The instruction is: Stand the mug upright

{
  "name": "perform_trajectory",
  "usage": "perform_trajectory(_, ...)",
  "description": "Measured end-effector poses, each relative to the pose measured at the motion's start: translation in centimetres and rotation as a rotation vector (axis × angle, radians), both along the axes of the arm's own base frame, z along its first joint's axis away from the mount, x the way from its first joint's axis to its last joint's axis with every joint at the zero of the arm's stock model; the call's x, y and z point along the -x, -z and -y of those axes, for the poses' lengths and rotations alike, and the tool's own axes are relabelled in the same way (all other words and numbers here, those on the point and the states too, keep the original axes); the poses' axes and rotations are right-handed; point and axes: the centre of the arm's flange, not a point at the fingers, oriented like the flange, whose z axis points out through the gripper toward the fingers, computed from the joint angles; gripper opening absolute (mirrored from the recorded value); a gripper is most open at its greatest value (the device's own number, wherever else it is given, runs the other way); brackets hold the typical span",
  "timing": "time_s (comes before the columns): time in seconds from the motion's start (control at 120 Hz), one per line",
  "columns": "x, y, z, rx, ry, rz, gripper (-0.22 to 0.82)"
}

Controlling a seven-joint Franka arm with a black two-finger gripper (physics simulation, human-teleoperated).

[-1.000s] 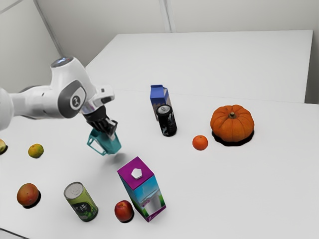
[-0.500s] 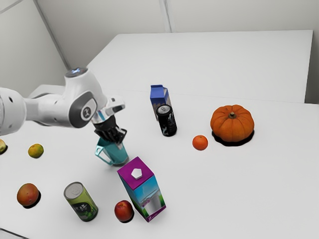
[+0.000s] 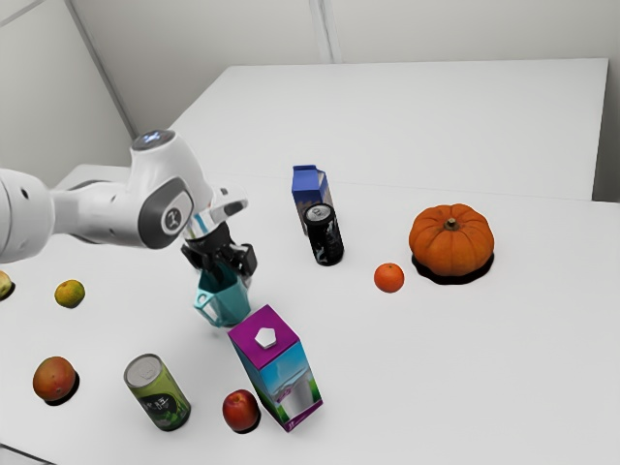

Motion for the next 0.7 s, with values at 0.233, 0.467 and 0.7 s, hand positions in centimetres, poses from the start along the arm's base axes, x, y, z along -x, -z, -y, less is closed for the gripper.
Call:
perform_trajectory(0.233,-2.7,-8.3,2.0,0.011,0.018,0.051,0.51)
perform_trajectory(0.467,-4.6,-17.9,2.9,0.024,0.033,0.047,0.56)
perform_trajectory(0.7,-4.8,-25.6,2.6,0.028,0.038,0.017,0.57)
